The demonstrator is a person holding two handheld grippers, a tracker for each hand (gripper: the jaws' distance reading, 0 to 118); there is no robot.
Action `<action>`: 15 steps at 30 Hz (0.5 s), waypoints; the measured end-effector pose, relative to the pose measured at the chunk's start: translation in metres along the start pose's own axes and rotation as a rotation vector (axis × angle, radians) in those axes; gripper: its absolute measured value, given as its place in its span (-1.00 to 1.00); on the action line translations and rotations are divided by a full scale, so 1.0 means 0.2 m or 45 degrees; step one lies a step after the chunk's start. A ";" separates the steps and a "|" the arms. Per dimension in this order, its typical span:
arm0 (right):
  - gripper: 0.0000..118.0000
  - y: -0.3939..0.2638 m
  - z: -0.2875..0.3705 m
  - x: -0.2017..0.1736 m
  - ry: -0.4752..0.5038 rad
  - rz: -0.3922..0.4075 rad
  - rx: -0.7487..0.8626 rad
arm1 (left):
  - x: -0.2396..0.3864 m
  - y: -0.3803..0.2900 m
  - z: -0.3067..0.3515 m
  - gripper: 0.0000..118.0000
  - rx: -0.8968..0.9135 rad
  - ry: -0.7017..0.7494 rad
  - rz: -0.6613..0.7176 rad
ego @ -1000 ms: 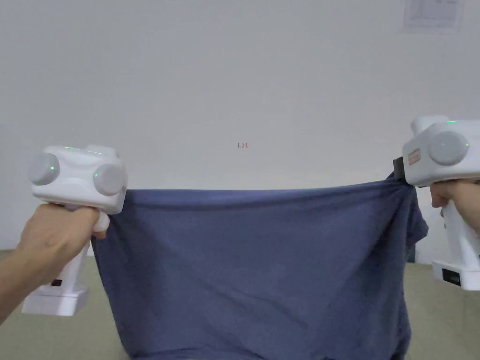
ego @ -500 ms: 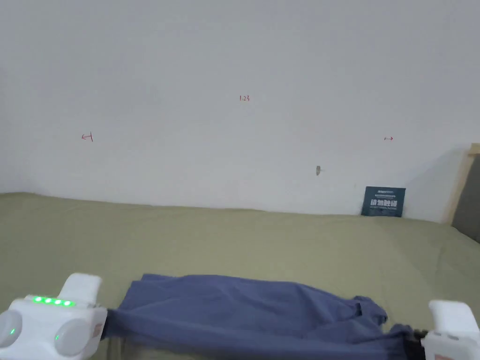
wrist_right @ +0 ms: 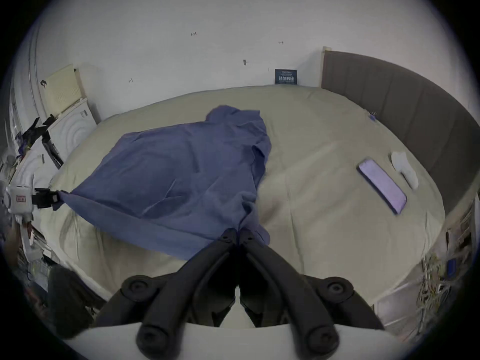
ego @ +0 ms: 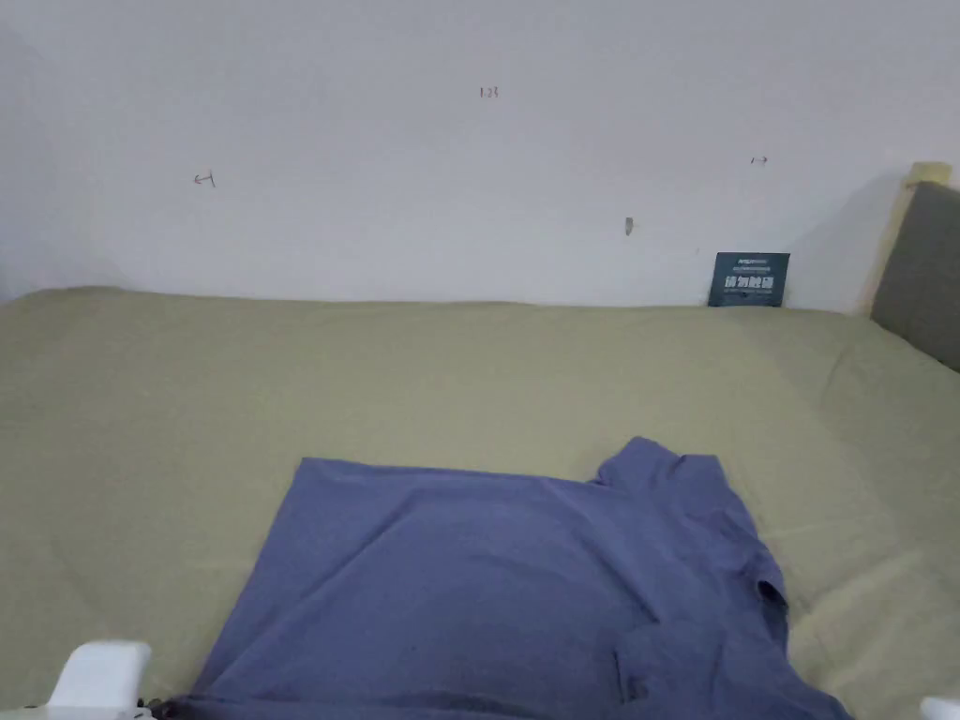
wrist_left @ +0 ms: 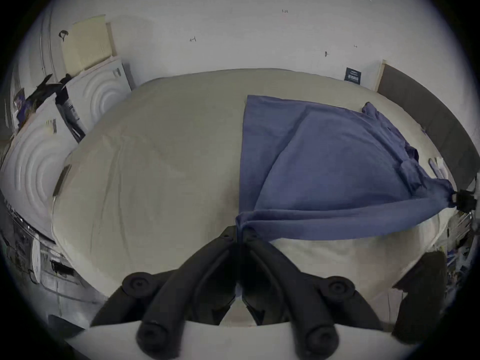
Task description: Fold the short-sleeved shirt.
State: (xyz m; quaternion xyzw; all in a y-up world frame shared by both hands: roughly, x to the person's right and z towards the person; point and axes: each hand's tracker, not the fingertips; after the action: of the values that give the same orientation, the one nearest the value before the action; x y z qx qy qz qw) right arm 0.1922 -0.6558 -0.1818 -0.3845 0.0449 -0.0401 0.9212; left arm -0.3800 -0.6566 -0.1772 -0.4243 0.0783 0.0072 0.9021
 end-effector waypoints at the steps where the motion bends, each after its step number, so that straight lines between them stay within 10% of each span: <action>1: -1.00 -0.04 0.02 0.00 -0.006 0.005 -0.010 | 0.01 -0.03 0.03 -0.97 -0.006 0.000 -0.010; 9: -0.99 -0.10 0.01 -0.01 -0.014 -0.012 -0.031 | 0.01 -0.13 0.01 -0.96 -0.038 -0.011 -0.017; 10: -0.73 -0.10 0.02 -0.01 -0.013 -0.019 -0.033 | 0.00 -0.13 0.01 -0.90 -0.041 -0.018 -0.017; 12: 0.55 -0.09 0.03 -0.02 -0.037 -0.032 -0.031 | -0.01 -0.14 0.02 -0.24 -0.034 -0.020 0.007; 13: 0.97 -0.09 0.03 -0.01 -0.041 -0.034 -0.039 | -0.01 -0.13 0.04 0.57 -0.023 -0.027 0.043; 15: 0.89 -0.06 0.03 0.01 -0.046 -0.034 0.017 | -0.03 -0.14 0.11 0.85 0.065 0.024 0.053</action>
State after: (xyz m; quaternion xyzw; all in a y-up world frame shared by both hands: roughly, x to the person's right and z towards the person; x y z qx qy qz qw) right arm 0.1938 -0.6606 -0.1684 -0.3797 0.0230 -0.0456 0.9237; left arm -0.3810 -0.6571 -0.1413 -0.3993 0.0959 0.0198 0.9116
